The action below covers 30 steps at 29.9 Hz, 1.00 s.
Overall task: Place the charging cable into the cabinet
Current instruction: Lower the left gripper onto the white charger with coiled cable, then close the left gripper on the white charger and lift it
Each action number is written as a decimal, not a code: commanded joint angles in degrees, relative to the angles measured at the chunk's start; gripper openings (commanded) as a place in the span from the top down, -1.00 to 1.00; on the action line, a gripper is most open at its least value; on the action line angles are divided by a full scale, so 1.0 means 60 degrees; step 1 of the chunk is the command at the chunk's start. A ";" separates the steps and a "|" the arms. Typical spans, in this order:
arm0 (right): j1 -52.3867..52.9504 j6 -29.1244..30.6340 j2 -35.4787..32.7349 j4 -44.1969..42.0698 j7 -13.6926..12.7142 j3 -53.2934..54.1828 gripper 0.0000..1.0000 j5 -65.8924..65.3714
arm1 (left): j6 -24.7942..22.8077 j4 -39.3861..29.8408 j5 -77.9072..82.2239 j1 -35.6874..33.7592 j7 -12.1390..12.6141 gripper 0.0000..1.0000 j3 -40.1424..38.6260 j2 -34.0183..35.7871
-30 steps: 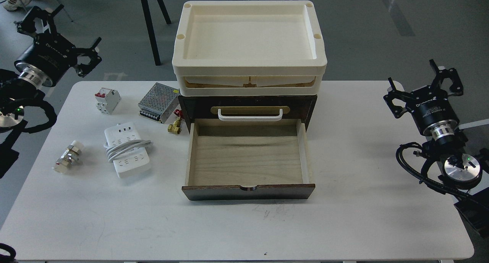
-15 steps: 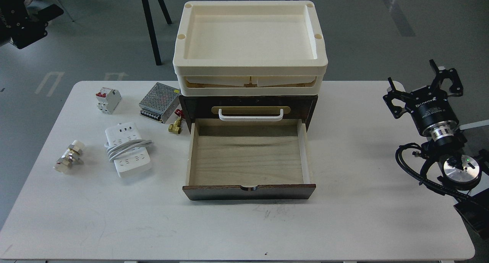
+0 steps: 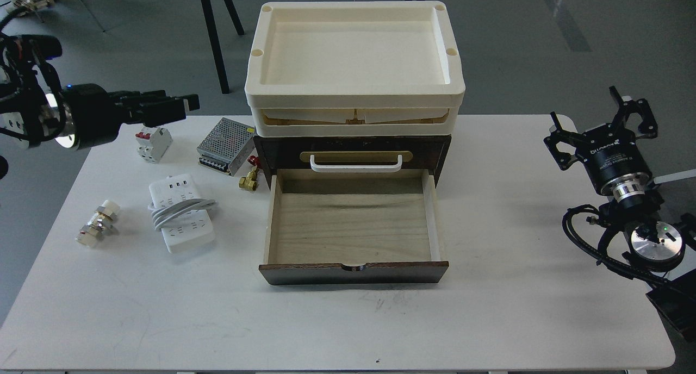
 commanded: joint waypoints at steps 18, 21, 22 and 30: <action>-0.0073 0.0001 -0.0016 0.0135 -0.0001 -0.0028 -1.00 -0.0007 | 0.2017 0.1939 0.3900 -0.0058 -0.0856 -0.61 0.3348 -0.1013; -0.0073 0.0001 -0.0016 0.0135 -0.0001 -0.0042 -1.00 -0.0007 | 0.2062 0.2362 0.3900 -0.0043 -0.0856 -0.60 0.3363 -0.1262; -0.0073 0.0001 -0.0016 0.0135 -0.0001 -0.0042 -1.00 -0.0007 | 0.2076 0.2567 0.3900 -0.0043 -0.0856 -0.60 0.3378 -0.1336; -0.0087 0.0001 -0.0031 0.0135 -0.0001 -0.0042 -1.00 -0.0007 | 0.2076 0.3214 0.3929 -0.0072 -0.0871 -0.16 0.3378 -0.1527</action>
